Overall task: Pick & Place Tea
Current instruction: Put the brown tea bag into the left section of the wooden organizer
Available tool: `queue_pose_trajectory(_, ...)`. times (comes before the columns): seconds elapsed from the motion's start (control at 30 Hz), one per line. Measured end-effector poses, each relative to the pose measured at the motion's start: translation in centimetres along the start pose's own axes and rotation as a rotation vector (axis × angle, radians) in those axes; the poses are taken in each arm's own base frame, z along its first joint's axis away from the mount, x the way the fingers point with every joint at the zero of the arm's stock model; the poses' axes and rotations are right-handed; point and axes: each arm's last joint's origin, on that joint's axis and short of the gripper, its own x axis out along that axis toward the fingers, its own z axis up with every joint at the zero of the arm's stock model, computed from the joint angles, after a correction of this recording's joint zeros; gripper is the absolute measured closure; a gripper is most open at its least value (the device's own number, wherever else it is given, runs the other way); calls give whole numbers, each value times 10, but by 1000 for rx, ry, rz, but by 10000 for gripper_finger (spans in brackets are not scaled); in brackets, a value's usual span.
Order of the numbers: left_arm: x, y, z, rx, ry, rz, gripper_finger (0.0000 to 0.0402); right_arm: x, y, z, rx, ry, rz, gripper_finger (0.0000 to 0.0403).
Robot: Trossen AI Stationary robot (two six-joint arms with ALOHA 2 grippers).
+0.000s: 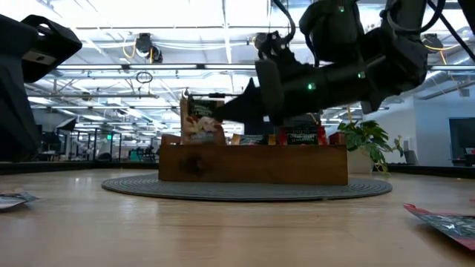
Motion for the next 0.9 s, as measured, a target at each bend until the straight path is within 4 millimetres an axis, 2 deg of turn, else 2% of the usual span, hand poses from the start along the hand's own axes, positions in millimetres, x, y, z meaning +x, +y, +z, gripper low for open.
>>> queue_pose_trajectory(0.3,0,0,0,7,0,0,392,0,0,6,17,-71,2,403)
queue_pose_trajectory(0.9,0,0,0,5,-1,0,392,1,-5,-11,-10,99,-16,403)
